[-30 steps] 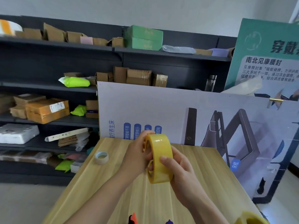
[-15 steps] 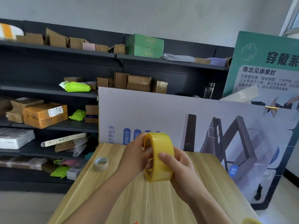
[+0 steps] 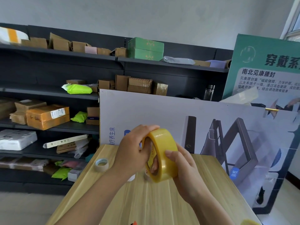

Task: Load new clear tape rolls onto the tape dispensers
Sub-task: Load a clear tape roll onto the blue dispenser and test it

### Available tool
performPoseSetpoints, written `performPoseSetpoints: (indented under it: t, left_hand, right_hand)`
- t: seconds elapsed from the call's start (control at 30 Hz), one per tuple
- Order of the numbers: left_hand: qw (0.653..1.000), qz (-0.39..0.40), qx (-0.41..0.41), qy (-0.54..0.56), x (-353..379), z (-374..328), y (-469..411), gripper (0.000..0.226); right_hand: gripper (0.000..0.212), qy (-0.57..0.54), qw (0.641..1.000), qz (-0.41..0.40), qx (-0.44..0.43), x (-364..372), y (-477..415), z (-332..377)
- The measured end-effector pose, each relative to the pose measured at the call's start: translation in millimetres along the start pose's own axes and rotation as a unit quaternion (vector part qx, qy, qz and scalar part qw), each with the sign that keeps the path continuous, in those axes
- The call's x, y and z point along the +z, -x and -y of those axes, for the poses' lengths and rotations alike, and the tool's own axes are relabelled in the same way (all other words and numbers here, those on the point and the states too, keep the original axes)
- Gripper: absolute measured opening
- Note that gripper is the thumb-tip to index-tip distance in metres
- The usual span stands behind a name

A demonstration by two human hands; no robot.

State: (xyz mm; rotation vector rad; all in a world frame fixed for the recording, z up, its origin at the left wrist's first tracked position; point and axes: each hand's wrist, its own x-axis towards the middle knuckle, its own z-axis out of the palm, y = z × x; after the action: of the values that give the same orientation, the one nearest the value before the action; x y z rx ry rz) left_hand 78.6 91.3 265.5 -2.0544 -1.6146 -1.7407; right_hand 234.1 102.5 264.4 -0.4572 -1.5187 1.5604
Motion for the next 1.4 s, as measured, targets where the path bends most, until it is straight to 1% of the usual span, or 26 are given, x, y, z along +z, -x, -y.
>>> performPoseSetpoints:
  t: [0.07, 0.13, 0.2, 0.27, 0.33, 0.4, 0.47, 0.53, 0.57, 0.67, 0.73, 0.83, 0.87, 0.97, 1.03, 1.13, 1.2, 1.3, 1.4]
  left_hand:
    - [0.992, 0.06, -0.033, 0.103, -5.8, -5.7, 1.0, 0.041]
    - [0.974, 0.11, -0.072, 0.184, -9.3, -8.0, 0.4, 0.044]
    - [0.971, 0.129, -0.094, 0.176, -8.8, -10.0, 0.5, 0.052]
    - [0.971, 0.124, -0.119, 0.168, -7.1, -12.0, -1.7, 0.054]
    - [0.963, 0.132, -0.147, 0.186, -7.3, -10.8, -5.0, 0.057]
    - [0.958, 0.136, -0.163, 0.191, -7.5, -9.3, -7.7, 0.058]
    - [0.964, 0.117, -0.163, 0.173, -6.2, -8.2, -8.9, 0.043]
    - [0.971, 0.098, -0.152, 0.155, -4.5, -6.9, -9.6, 0.026]
    - [0.971, 0.102, -0.153, 0.155, -3.9, -7.0, -10.0, 0.023]
    - [0.969, 0.136, -0.161, 0.13, -2.5, -6.7, -11.1, 0.029]
    - [0.965, 0.158, -0.165, 0.125, -1.5, -5.6, -10.2, 0.033]
    - [0.96, 0.148, -0.189, 0.148, 0.3, -4.5, -9.4, 0.049]
    - [0.959, 0.133, -0.198, 0.151, 0.9, -4.5, -9.7, 0.048]
    - [0.96, 0.105, -0.216, 0.142, 1.3, -1.4, -11.1, 0.028]
    - [0.96, 0.136, -0.211, 0.124, -2.8, 1.4, -11.7, 0.029]
    - [0.947, 0.238, -0.204, 0.071, -13.1, -1.6, -15.3, 0.035]
    - [0.94, 0.285, -0.189, 0.024, -19.7, -7.4, -20.1, 0.033]
    - [0.938, 0.296, -0.177, -0.033, -26.6, -11.6, -25.0, 0.037]
    - [0.936, 0.303, -0.174, -0.037, -28.9, -12.4, -23.6, 0.03]
  right_hand:
    - [0.028, 0.03, 0.999, -0.011, -0.009, -1.0, 2.5, 0.6]
    - [0.028, 0.049, 0.998, -0.016, -0.018, -3.0, 4.7, -0.9]
    - [0.027, 0.059, 0.998, -0.019, -0.024, -3.2, 6.9, -1.8]
    - [0.025, 0.069, 0.997, -0.028, -0.029, -2.6, 8.1, -1.8]
    - [0.023, 0.078, 0.996, -0.034, -0.024, -3.3, 7.9, -1.6]
    - [0.025, 0.084, 0.996, -0.033, -0.018, -5.1, 7.0, -2.0]
    - [0.026, 0.087, 0.996, -0.033, -0.01, -6.2, 6.7, -2.2]
    - [0.021, 0.091, 0.995, -0.034, -0.003, -7.0, 6.6, -2.5]
    - [0.021, 0.093, 0.995, -0.034, 0.0, -7.8, 6.7, -2.8]
    - [0.03, 0.093, 0.995, -0.035, 0.01, -12.5, 5.2, -3.4]
    - [0.031, 0.091, 0.995, -0.04, 0.015, -15.8, 2.9, -3.3]
    - [0.028, 0.092, 0.995, -0.044, 0.019, -17.5, -0.6, -4.4]
    - [0.027, 0.092, 0.995, -0.042, 0.021, -18.0, -1.7, -5.6]
    - [0.029, 0.1, 0.994, -0.036, 0.029, -20.2, -3.3, -8.8]
    - [0.031, 0.106, 0.993, -0.033, 0.041, -22.8, -4.6, -10.7]
    - [0.03, 0.115, 0.991, -0.026, 0.058, -25.5, -7.3, -12.5]
    - [0.026, 0.124, 0.99, -0.016, 0.064, -25.5, -9.2, -13.8]
    - [0.027, 0.123, 0.99, -0.006, 0.069, -25.4, -10.9, -13.9]
    - [0.03, 0.126, 0.989, 0.006, 0.077, -26.1, -11.4, -14.1]
